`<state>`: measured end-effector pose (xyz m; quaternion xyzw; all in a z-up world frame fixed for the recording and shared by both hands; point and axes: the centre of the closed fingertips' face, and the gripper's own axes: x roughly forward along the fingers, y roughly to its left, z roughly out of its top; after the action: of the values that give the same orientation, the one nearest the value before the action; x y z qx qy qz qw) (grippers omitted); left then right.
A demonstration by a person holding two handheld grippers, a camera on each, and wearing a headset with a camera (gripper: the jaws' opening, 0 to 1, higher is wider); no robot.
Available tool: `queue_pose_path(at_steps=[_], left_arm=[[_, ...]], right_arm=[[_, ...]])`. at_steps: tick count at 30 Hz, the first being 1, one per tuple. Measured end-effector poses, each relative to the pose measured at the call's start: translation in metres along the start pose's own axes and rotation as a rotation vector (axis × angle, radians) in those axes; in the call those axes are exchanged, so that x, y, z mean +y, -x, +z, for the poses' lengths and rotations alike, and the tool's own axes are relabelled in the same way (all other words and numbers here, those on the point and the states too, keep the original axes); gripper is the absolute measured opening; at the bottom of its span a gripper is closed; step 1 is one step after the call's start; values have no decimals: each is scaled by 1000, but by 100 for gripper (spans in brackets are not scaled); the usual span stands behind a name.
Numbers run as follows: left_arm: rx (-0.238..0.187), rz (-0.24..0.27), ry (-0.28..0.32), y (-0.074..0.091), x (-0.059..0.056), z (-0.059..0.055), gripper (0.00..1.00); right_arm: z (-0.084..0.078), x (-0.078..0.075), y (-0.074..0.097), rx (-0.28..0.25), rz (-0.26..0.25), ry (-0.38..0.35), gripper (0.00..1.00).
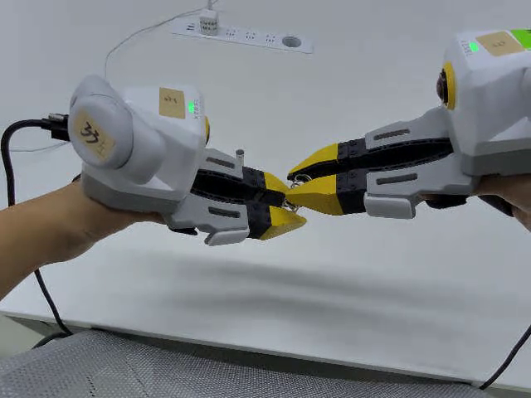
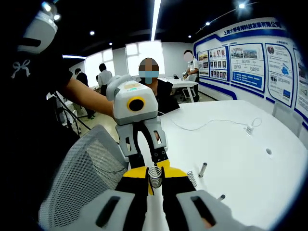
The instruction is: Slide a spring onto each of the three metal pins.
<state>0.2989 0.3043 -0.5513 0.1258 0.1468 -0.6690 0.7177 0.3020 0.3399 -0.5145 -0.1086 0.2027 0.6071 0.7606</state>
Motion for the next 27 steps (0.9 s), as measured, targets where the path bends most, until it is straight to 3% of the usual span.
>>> queue_pose_path(at_steps=[13, 19, 27], left_arm=[[-38, -14, 44, 6, 0, 5, 12], [-85, -4, 80, 11, 3, 15, 17], [-50, 37, 74, 17, 12, 6, 27]], right_arm=[[8, 0, -1, -4, -27, 28, 10], [17, -3, 1, -22, -39, 30, 10], [25, -18, 7, -29, -74, 50, 10]])
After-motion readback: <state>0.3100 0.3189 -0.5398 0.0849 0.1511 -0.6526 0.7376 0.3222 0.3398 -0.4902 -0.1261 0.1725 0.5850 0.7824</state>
